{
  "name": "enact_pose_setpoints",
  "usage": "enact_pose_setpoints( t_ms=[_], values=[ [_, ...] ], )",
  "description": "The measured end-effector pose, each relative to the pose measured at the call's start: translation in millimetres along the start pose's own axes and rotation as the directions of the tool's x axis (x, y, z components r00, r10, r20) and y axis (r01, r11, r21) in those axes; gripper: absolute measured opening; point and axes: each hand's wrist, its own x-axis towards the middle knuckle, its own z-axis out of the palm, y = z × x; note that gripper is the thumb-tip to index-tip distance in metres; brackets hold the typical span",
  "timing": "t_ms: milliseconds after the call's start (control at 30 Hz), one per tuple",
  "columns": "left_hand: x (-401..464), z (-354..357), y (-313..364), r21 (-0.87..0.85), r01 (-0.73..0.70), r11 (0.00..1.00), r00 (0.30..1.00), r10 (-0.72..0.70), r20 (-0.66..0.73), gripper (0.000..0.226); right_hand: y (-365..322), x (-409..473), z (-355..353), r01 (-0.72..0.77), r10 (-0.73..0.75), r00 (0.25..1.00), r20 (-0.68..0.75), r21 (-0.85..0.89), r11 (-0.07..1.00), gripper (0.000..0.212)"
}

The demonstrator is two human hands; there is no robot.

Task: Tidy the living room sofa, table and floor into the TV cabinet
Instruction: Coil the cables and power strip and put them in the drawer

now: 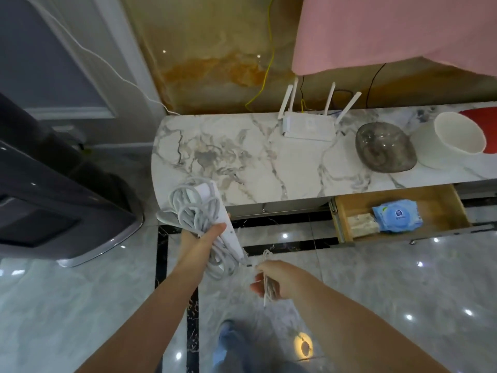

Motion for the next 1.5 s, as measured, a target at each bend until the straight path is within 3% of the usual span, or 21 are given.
enact_pose_setpoints(
  t_ms=[100,200,267,333,400,433,500,600,700,833,1000,1100,1200,1300,1500],
  values=[
    [21,-1,-27,-0.093,0.020,0.995,1.000,-0.020,-0.002,0.071,13,39,5,-0.041,-0.022,0.984,0.177,0.343,0.938,0.035],
    [45,-6,-61,-0.131,0.049,0.990,0.999,-0.048,0.015,0.080,4,71,5,0.019,-0.133,0.973,0.188,0.510,0.860,0.043],
    [56,-12,-81,-0.146,0.091,0.985,0.996,-0.091,0.010,0.087,-4,93,7,0.108,-0.197,0.969,0.150,0.460,0.882,0.044],
    [68,-17,-102,-0.182,0.082,0.980,0.996,-0.076,0.039,0.072,-12,121,9,0.275,-0.279,0.960,-0.022,0.269,0.923,0.037],
    [77,-19,-116,-0.225,0.094,0.970,0.991,-0.069,0.117,0.055,-20,146,10,0.466,-0.449,0.870,-0.204,0.038,0.884,0.025],
    [82,-18,-125,-0.253,0.103,0.962,0.989,-0.071,0.132,0.048,-23,160,12,0.533,-0.538,0.818,-0.205,-0.081,0.842,0.019],
    [89,-16,-135,-0.312,0.137,0.940,0.981,-0.084,0.178,0.029,-26,179,17,0.576,-0.610,0.787,-0.086,-0.248,0.779,0.013],
    [102,-19,-154,-0.350,0.154,0.924,0.967,-0.069,0.244,0.026,-23,209,22,0.527,-0.529,0.845,0.072,-0.277,0.804,0.015],
    [115,-39,-174,-0.330,0.089,0.940,0.971,-0.008,0.237,0.032,-20,234,16,0.556,-0.552,0.826,0.119,-0.343,0.758,0.021],
    [138,-70,-197,-0.174,-0.002,0.985,0.985,0.032,0.172,0.046,-34,241,-10,0.621,-0.636,0.767,0.084,-0.342,0.705,0.020],
    [158,-62,-222,0.162,-0.026,0.986,0.997,0.014,0.074,0.037,-65,223,-14,0.700,-0.749,0.651,0.122,-0.476,0.532,0.024],
    [159,-39,-236,0.214,-0.033,0.976,0.995,0.012,0.100,0.034,-66,209,1,0.734,-0.757,0.632,0.166,-0.440,0.517,0.028],
    [157,-26,-246,0.194,-0.074,0.978,0.991,0.050,0.128,0.050,-55,198,13,0.745,-0.719,0.666,0.201,-0.218,0.630,0.029],
    [152,-20,-253,0.139,-0.101,0.985,0.976,0.071,0.205,0.061,-47,201,15,0.754,-0.731,0.656,0.185,-0.161,0.636,0.032],
    [151,-11,-260,0.110,-0.143,0.984,0.959,0.110,0.261,0.043,-38,189,11,0.707,-0.676,0.682,0.278,-0.015,0.707,0.037]
  ],
)
